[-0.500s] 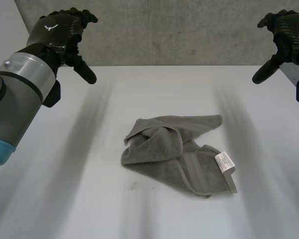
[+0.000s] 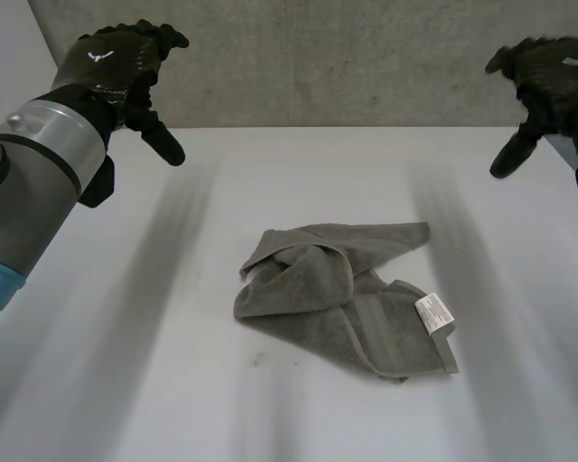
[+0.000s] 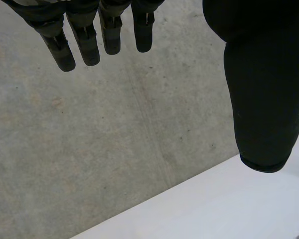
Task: Fold the towel.
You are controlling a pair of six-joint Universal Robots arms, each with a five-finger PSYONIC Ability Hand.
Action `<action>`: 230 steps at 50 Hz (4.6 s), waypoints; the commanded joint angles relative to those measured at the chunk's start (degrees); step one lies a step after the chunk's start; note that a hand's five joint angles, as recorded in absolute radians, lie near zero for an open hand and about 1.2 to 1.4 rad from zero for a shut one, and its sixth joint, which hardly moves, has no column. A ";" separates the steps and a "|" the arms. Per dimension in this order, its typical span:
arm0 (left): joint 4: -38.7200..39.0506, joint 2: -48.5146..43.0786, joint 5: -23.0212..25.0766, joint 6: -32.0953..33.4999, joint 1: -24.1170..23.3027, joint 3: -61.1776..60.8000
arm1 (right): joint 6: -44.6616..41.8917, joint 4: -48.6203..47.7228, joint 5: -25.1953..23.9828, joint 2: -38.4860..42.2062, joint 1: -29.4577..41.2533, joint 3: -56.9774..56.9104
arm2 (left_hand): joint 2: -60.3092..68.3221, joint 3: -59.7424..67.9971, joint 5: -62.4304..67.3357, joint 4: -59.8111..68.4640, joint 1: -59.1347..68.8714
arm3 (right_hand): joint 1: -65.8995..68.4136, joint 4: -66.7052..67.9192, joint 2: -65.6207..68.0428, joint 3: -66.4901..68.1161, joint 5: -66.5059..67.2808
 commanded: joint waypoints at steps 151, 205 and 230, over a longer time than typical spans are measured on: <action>-0.04 12.65 25.43 32.82 20.31 -36.93 | -39.32 19.12 -26.19 -3.59 -22.08 14.40 | 68.18 68.06 67.70 68.06 68.03 | 66.96 65.42 66.48 66.38 66.69; 9.63 -46.06 17.96 34.22 10.38 26.00 | -22.62 -14.36 -10.46 42.90 -8.28 -25.07 | -1.82 -1.94 -2.30 -1.94 -1.97 | -3.04 -4.58 -3.52 -3.62 -3.31; 15.77 -8.72 18.76 7.79 13.54 -15.48 | -17.09 -8.21 -16.86 19.61 -10.65 11.84 | -1.82 -1.94 -2.30 -1.94 -1.97 | 4.27 2.73 3.79 3.69 4.00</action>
